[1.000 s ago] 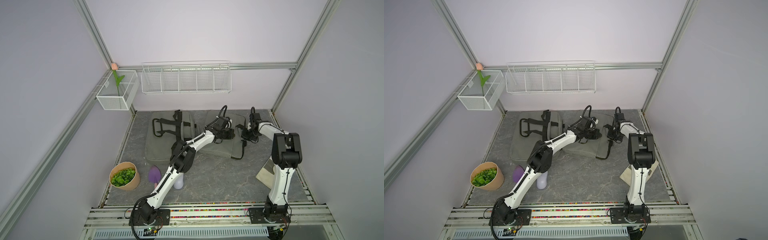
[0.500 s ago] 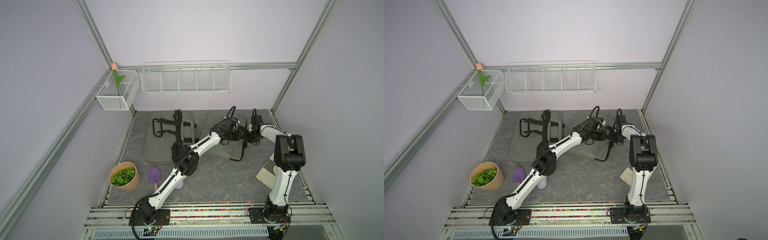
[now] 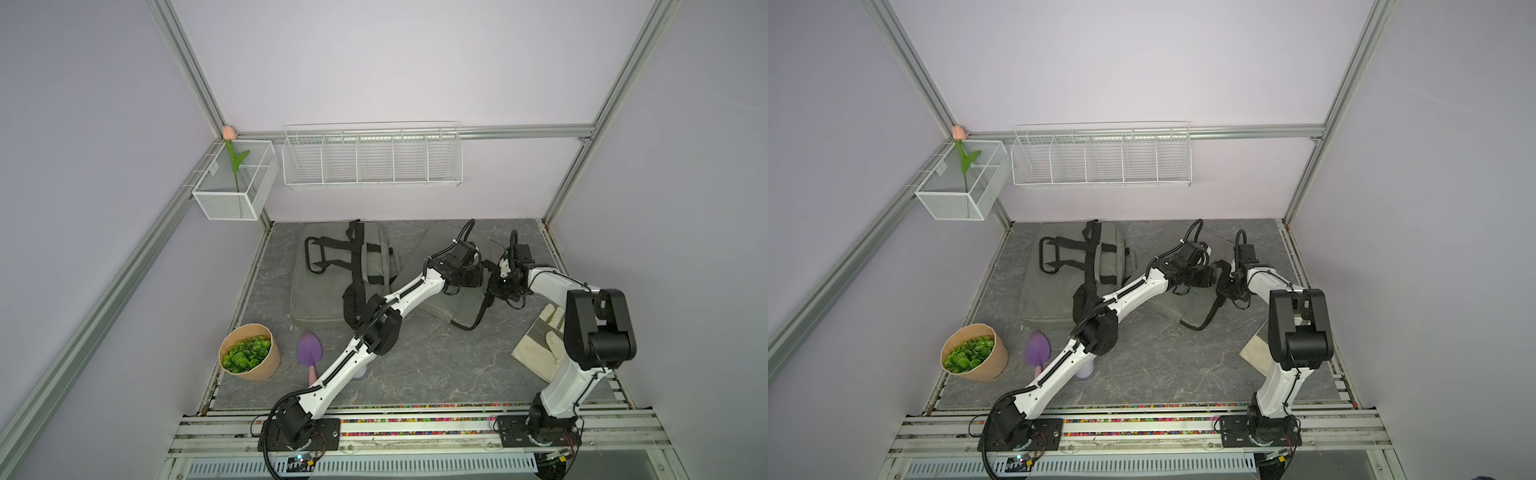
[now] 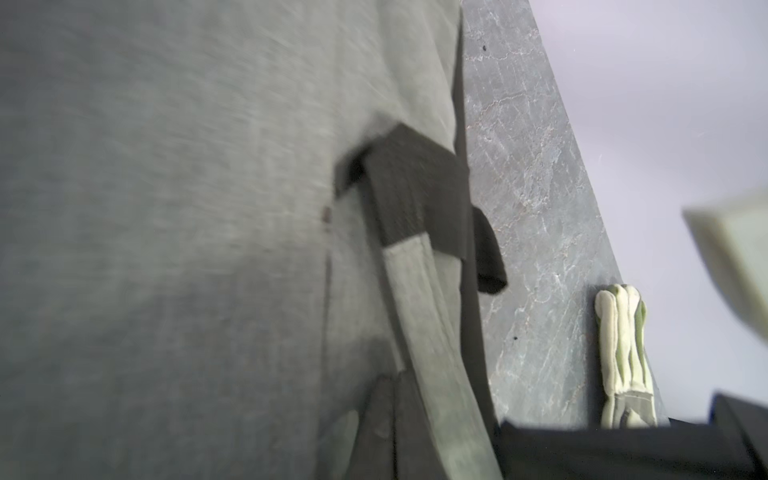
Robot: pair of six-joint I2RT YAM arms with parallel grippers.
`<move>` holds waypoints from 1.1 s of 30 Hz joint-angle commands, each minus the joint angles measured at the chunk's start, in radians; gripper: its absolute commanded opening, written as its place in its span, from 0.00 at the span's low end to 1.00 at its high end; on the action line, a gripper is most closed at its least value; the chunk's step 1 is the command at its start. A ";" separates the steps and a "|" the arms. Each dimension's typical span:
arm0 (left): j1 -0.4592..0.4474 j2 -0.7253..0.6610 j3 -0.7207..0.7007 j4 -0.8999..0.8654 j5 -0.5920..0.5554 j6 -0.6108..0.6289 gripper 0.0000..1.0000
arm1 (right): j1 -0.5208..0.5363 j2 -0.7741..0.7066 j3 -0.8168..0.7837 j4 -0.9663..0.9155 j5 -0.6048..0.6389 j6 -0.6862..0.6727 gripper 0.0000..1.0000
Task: Put the mouse into the laptop bag
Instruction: Zip the zipper on the zippered laptop bag.
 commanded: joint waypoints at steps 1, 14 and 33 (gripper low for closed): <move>0.014 0.085 -0.013 -0.099 -0.052 0.003 0.00 | 0.027 -0.058 -0.044 -0.102 -0.025 -0.006 0.07; 0.013 0.085 -0.014 -0.098 -0.030 0.009 0.00 | -0.041 0.069 -0.022 -0.079 0.003 0.010 0.07; 0.013 0.088 -0.019 -0.089 -0.006 -0.003 0.00 | 0.166 -0.130 -0.187 -0.099 -0.084 0.074 0.07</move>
